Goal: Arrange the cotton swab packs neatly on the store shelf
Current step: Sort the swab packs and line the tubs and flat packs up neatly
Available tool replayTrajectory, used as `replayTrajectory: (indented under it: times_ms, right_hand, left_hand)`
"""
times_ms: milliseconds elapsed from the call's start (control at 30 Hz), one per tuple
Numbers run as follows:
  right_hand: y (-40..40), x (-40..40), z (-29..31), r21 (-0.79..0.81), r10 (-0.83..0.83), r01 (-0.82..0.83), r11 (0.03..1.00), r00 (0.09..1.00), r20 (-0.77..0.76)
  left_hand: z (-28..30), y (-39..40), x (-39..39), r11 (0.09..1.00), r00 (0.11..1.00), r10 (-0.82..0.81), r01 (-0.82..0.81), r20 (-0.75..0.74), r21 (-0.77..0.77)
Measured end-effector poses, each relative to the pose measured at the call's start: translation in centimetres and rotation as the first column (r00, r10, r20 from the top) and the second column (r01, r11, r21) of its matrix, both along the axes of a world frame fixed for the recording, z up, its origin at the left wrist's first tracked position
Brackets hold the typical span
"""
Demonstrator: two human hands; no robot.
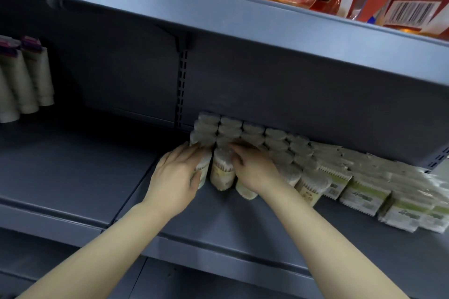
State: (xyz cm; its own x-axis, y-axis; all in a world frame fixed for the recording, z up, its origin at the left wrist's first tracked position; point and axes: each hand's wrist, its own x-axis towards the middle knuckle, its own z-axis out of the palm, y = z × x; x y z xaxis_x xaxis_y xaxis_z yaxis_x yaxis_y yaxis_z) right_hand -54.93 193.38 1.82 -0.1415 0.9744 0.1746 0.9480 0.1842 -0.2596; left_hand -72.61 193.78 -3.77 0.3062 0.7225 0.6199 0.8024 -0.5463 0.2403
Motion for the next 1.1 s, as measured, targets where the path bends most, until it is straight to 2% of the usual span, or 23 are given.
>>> replayTrajectory:
  times_ms: [200,433,733,900,1000,1100]
  right_hand:
    - [0.0,0.0,0.0,-0.017,0.015,-0.016,1.0,0.999,-0.032]
    - [0.2,0.2,-0.5,-0.009,0.013,-0.013,1.0,0.999,-0.045]
    - [0.1,0.1,-0.5,0.0,0.005,-0.006,1.0,0.998,-0.067]
    - [-0.3,0.7,0.0,0.065,-0.028,0.038,0.997,0.988,-0.15]
    - [-0.9,1.3,0.5,0.077,-0.036,0.047,0.996,0.99,-0.134]
    - [-2.2,2.1,0.8,0.1,-0.055,0.069,0.993,0.989,-0.14]
  left_hand:
    - [0.1,1.8,0.4,0.987,0.992,-0.116,0.12,0.043,-0.108]
    - [0.1,2.9,0.6,0.975,0.98,-0.186,0.193,0.07,-0.109]
    - [0.3,2.4,0.9,0.98,0.993,-0.119,0.119,0.012,-0.162]
    - [0.9,1.4,1.7,0.985,0.995,-0.101,0.102,0.013,-0.14]
    - [1.1,0.8,2.4,0.984,0.993,-0.116,0.119,0.028,-0.129]
    - [1.3,-0.3,3.4,0.987,0.987,-0.149,0.152,0.059,-0.052]
